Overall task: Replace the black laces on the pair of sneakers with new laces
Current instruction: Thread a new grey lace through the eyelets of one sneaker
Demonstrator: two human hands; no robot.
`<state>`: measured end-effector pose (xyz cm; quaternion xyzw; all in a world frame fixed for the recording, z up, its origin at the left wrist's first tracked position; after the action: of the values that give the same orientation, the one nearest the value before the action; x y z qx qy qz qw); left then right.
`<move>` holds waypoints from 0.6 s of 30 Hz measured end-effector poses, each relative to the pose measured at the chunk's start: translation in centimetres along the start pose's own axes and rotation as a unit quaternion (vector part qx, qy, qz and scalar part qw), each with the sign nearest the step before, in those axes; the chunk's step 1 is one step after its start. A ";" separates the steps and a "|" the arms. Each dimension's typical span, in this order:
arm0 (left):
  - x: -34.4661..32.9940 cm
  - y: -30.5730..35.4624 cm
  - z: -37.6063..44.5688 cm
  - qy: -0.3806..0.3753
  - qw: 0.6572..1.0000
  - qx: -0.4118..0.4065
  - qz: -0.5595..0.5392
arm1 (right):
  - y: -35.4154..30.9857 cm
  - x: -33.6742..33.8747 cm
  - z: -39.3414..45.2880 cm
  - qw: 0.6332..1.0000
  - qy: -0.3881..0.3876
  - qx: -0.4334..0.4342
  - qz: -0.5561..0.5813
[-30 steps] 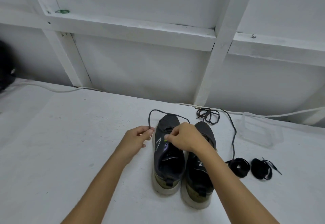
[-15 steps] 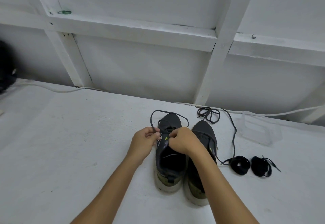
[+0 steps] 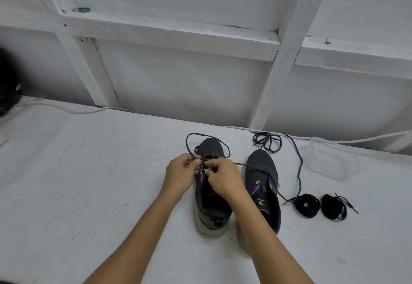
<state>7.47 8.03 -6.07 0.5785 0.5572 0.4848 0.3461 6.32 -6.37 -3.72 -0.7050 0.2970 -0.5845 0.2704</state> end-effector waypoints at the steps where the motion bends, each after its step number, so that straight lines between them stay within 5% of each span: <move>1: 0.3 0.1 0.1 0.004 1.000 -0.001 0.005 | -0.2 -0.2 0.1 1.000 0.007 0.003 0.007; 18: 1.5 0.6 1.5 0.001 0.992 -0.041 0.120 | -0.3 -1.4 1.9 0.996 0.039 -0.025 0.077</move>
<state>8.95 9.61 -5.66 0.6257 0.4639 0.5461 0.3083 8.07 -5.10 -4.74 -0.6633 0.3757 -0.5810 0.2852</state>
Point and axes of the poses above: each hand's wrist, its own z-axis towards the middle knuckle, its own x-axis out of the back of the hand, y = z × x, the point moved 7 cm from there along z, towards the middle knuckle, and after that the axes turned 5 degrees about x, right-handed, at the moved point
